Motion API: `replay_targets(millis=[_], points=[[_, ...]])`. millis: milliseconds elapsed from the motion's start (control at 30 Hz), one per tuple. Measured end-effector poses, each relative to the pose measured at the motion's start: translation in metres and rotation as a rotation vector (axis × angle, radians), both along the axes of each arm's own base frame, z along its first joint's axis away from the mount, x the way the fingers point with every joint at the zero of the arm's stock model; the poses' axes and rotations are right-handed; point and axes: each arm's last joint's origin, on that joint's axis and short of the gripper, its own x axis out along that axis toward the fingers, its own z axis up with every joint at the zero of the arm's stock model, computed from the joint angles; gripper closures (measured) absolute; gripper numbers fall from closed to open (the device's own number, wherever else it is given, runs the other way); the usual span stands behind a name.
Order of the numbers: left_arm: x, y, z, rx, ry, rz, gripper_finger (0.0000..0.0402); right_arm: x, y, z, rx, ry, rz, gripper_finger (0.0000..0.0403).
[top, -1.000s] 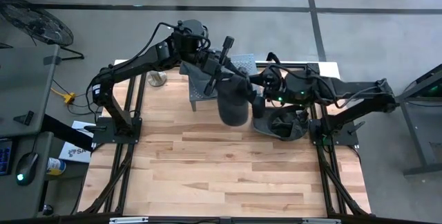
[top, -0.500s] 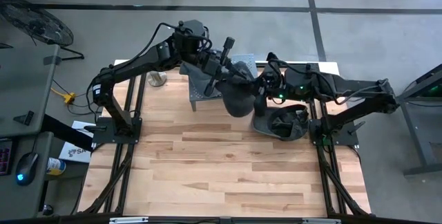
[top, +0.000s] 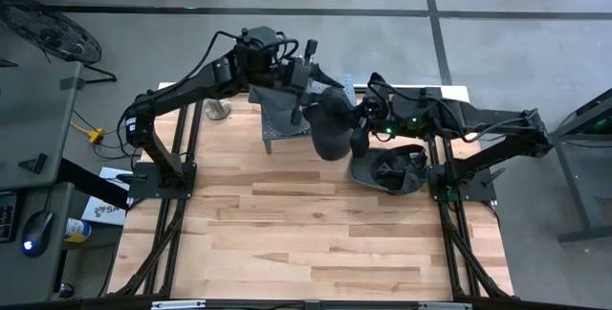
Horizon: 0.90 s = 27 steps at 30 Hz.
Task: Pick & Place hat
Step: Put the top black cap on the shelf
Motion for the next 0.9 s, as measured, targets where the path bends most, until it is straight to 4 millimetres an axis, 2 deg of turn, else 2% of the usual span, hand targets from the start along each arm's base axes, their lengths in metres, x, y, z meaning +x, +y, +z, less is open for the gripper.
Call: replay_targets(millis=[100, 200, 367, 567, 667, 900], points=[[0.0, 0.002, 0.0, -0.011, 0.002, 0.074, 0.0246, 0.0, 0.0, -0.001, -0.005, 0.014, -0.016, 0.0395], [-0.011, 0.001, 0.008, -0.021, -0.007, 0.166, 0.0194, -0.002, -0.003, -0.004, -0.013, 0.041, -0.046, 0.0395], [-0.044, -0.003, 0.029, -0.059, -0.036, 0.329, 0.0143, -0.004, -0.013, -0.013, -0.009, 0.119, -0.136, 0.0395], [-0.067, -0.005, 0.027, -0.193, 0.073, 0.487, 0.0141, -0.007, -0.036, -0.021, 0.004, 0.183, -0.307, 0.0395], [-0.08, -0.009, 0.025, -0.224, 0.14, 0.501, 0.0149, -0.001, -0.053, -0.028, 0.024, 0.206, -0.354, 0.0395], [-0.094, -0.013, 0.019, -0.267, 0.244, 0.531, 0.0165, 0.017, -0.09, -0.055, 0.081, 0.299, -0.403, 0.0395]])
